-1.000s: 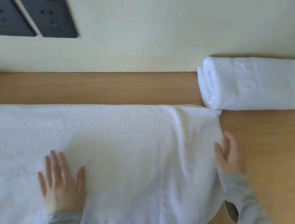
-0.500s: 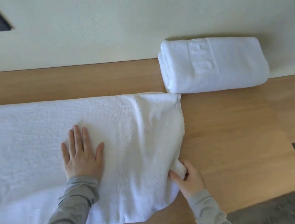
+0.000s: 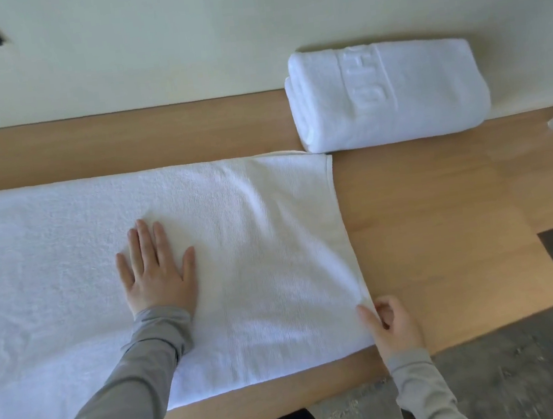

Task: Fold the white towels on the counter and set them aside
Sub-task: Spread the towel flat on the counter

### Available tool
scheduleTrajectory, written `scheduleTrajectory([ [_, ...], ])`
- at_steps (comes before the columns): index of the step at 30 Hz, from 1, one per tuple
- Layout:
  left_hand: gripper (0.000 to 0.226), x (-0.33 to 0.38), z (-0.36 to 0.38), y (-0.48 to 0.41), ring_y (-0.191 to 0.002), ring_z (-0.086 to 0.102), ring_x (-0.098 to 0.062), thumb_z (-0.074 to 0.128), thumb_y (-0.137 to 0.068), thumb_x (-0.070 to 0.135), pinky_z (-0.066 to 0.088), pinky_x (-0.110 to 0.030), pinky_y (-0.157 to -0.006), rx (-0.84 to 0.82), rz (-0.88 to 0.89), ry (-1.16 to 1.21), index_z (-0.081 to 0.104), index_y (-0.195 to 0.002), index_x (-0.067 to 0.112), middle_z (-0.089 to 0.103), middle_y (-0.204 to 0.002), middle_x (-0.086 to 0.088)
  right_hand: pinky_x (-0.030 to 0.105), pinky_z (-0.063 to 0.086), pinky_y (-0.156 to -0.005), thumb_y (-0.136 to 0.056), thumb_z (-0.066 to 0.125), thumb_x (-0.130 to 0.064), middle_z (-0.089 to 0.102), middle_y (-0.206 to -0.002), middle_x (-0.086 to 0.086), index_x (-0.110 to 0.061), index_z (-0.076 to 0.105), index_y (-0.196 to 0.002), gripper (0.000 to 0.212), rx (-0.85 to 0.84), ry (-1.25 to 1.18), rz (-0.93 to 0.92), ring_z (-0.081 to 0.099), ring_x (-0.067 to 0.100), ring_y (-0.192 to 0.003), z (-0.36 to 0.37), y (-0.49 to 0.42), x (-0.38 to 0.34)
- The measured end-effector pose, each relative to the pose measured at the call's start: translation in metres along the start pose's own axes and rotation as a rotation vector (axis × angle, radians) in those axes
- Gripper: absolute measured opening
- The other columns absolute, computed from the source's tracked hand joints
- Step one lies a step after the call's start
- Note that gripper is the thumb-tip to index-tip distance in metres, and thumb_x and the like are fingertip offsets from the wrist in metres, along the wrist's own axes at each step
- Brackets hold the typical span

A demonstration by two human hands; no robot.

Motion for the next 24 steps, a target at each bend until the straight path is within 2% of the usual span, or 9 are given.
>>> scheduleTrajectory([
  [5, 0.069, -0.002, 0.002, -0.001, -0.146, 0.0, -0.019, 0.026, -0.095, 0.05, -0.002, -0.043, -0.118, -0.023, -0.009, 0.017, 0.006, -0.15, 0.015, 0.002, -0.159, -0.005, 0.027, 0.041, -0.052, -0.088, 0.059, -0.027, 0.059, -0.066, -0.01, -0.022, 0.054, -0.082, 0.01, 0.242, 0.172, -0.084, 0.057, 0.018, -0.059, -0.021, 0.005, -0.006],
  [9, 0.07, -0.003, 0.002, -0.003, -0.146, -0.004, -0.017, 0.026, -0.094, 0.052, -0.005, -0.041, -0.118, -0.024, -0.012, 0.026, 0.004, -0.151, 0.016, -0.002, -0.159, -0.004, 0.031, 0.041, -0.061, -0.092, 0.052, -0.032, 0.067, -0.083, 0.005, -0.012, 0.057, -0.098, 0.022, 0.201, 0.368, -0.018, 0.061, 0.031, -0.075, -0.01, 0.002, 0.005],
  [12, 0.071, -0.003, 0.0, -0.001, -0.146, -0.005, -0.017, 0.026, -0.094, 0.052, -0.006, -0.041, -0.117, -0.023, -0.006, 0.047, 0.003, -0.15, 0.016, -0.003, -0.159, -0.004, 0.033, 0.042, -0.063, -0.092, 0.052, -0.031, 0.069, -0.085, 0.013, -0.008, 0.056, -0.104, 0.026, 0.259, 0.419, 0.011, 0.062, 0.034, -0.076, -0.01, 0.006, 0.007],
  [14, 0.07, -0.001, -0.002, -0.002, -0.146, -0.008, -0.016, 0.025, -0.095, 0.052, -0.008, -0.04, -0.117, -0.037, -0.005, 0.065, 0.002, -0.15, 0.016, -0.005, -0.159, -0.003, 0.04, 0.046, -0.072, -0.091, 0.055, -0.028, 0.067, -0.089, 0.019, -0.005, 0.055, -0.112, 0.031, 0.306, 0.443, 0.023, 0.061, 0.037, -0.082, -0.012, 0.013, 0.003],
  [16, 0.066, -0.002, -0.005, -0.006, -0.145, -0.008, -0.013, 0.028, -0.097, 0.048, -0.009, -0.038, -0.118, -0.067, -0.018, 0.193, 0.006, -0.15, 0.017, -0.004, -0.159, -0.002, 0.049, 0.045, -0.081, -0.089, 0.059, -0.025, 0.061, -0.102, 0.025, 0.003, 0.052, -0.118, 0.042, 0.477, 0.465, -0.027, 0.056, 0.043, -0.096, -0.019, 0.026, -0.009],
  [18, 0.056, -0.01, -0.015, -0.009, -0.146, 0.001, -0.014, 0.034, -0.099, 0.036, -0.002, -0.038, -0.119, -0.072, -0.023, 0.457, 0.017, -0.149, 0.018, 0.004, -0.159, 0.0, 0.052, 0.046, -0.079, -0.093, 0.046, -0.037, 0.06, -0.104, 0.029, 0.009, 0.055, -0.114, 0.051, 0.654, 0.391, -0.191, 0.057, 0.046, -0.096, -0.008, 0.05, -0.047],
  [20, 0.051, -0.026, -0.031, -0.009, -0.145, 0.011, -0.019, 0.037, -0.099, 0.031, 0.008, -0.04, -0.118, -0.019, 0.049, 0.574, 0.027, -0.147, 0.016, 0.014, -0.157, -0.002, 0.05, 0.048, -0.084, -0.096, 0.026, -0.044, 0.062, -0.109, 0.027, 0.008, 0.059, -0.112, 0.064, 0.583, 0.344, -0.408, 0.061, 0.044, -0.1, 0.046, 0.066, -0.1],
  [22, 0.054, -0.05, -0.042, -0.008, -0.144, 0.016, -0.023, 0.036, -0.096, 0.033, 0.009, -0.04, -0.117, 0.038, 0.117, 0.397, 0.031, -0.145, 0.011, 0.02, -0.155, -0.008, 0.045, 0.04, -0.096, -0.096, 0.027, -0.037, 0.059, -0.125, 0.018, 0.001, 0.058, -0.121, 0.055, 0.335, 0.423, -0.66, 0.055, 0.036, -0.118, 0.135, 0.082, -0.154],
  [24, 0.054, -0.079, -0.04, -0.012, -0.145, 0.013, -0.024, 0.037, -0.099, 0.032, 0.007, -0.043, -0.118, 0.027, 0.101, 0.194, 0.026, -0.147, 0.011, 0.017, -0.156, -0.009, 0.045, 0.028, -0.105, -0.09, 0.033, -0.035, 0.048, -0.141, 0.005, -0.011, 0.048, -0.134, 0.052, 0.087, 0.628, -0.814, 0.04, 0.023, -0.134, 0.228, 0.105, -0.185],
])
Point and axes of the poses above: each hand's wrist, its own y-axis away from the middle knuckle, its own z-axis out of the palm, x = y × z, the point moved 9 cm from there along -y, towards the middle knuckle
